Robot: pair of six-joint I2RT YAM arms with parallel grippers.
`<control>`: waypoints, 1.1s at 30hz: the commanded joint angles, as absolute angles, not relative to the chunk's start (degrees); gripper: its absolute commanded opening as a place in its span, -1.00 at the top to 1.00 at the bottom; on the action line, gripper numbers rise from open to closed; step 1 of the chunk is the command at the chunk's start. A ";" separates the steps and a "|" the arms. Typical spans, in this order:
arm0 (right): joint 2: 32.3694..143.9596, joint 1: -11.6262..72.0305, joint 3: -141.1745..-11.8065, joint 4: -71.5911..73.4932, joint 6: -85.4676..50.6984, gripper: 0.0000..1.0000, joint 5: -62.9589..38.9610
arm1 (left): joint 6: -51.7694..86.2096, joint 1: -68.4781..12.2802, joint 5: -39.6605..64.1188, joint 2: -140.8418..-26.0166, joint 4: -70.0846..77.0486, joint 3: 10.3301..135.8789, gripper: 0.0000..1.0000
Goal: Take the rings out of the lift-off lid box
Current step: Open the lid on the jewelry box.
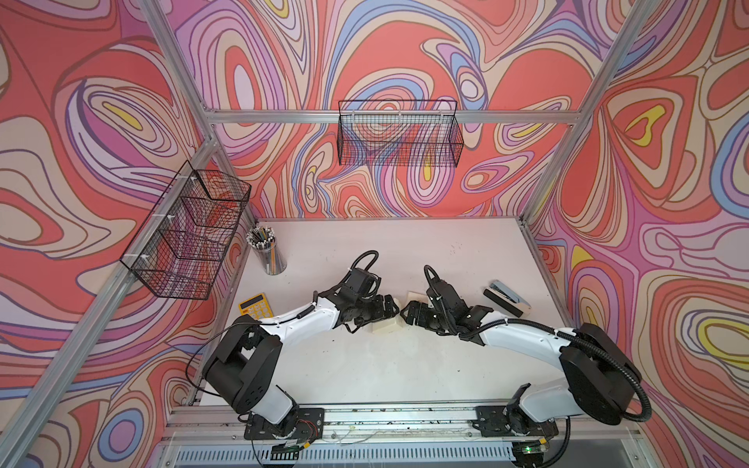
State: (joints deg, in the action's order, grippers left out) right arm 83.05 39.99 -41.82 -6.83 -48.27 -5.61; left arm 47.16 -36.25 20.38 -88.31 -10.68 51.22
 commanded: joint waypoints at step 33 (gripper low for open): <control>86.97 41.58 -41.81 -11.48 -47.68 -0.86 -4.74 | 50.19 -35.77 29.96 -82.57 1.04 51.97 -0.66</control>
State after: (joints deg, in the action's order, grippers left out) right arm 83.92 40.38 -42.44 -6.83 -48.31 -3.73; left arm 48.90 -34.87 21.45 -86.54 -9.65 50.04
